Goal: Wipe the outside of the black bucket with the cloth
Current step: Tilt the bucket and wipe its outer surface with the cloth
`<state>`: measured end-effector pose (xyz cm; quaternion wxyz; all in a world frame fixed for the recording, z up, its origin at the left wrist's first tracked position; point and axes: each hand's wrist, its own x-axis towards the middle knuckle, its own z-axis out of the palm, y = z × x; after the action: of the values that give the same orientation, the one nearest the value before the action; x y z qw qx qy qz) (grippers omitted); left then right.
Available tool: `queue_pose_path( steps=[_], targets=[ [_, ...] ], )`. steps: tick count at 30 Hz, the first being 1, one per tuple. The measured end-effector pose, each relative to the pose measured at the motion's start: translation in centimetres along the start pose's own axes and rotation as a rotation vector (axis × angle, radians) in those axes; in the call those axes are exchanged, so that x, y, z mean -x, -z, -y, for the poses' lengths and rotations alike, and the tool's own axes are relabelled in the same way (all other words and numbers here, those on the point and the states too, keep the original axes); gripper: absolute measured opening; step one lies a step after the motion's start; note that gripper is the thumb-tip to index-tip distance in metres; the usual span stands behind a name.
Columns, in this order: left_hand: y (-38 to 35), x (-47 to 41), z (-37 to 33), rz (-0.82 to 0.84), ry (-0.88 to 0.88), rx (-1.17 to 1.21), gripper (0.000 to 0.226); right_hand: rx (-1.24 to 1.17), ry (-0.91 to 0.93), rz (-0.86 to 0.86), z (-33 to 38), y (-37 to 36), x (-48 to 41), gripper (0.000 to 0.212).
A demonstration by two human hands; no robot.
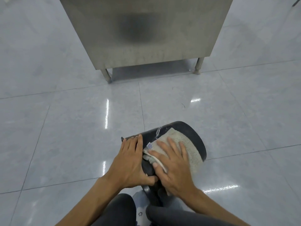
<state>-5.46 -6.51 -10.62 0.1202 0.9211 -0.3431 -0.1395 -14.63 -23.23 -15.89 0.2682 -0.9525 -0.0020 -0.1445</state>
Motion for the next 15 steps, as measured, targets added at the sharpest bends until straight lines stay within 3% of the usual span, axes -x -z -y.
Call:
queue_pose_path(
  steps=[2,7,12,15],
  targets=[
    [0.0,0.2,-0.1,0.024,0.003,0.013,0.136,0.046,-0.045,-0.015,-1.9,0.2,-1.2,0.04],
    [-0.3,0.8,-1.3,0.016,0.026,0.01,0.134,0.097,-0.438,0.049,-6.9,1.7,-5.2,0.05],
    [-0.5,1.0,-1.7,0.039,0.05,0.003,0.137,0.102,-0.424,0.021,-5.4,1.4,-4.1,0.056],
    [-0.4,0.6,-1.2,0.006,0.024,0.018,0.137,0.007,-0.268,-0.003,-1.6,0.6,-1.6,0.045]
  ],
)
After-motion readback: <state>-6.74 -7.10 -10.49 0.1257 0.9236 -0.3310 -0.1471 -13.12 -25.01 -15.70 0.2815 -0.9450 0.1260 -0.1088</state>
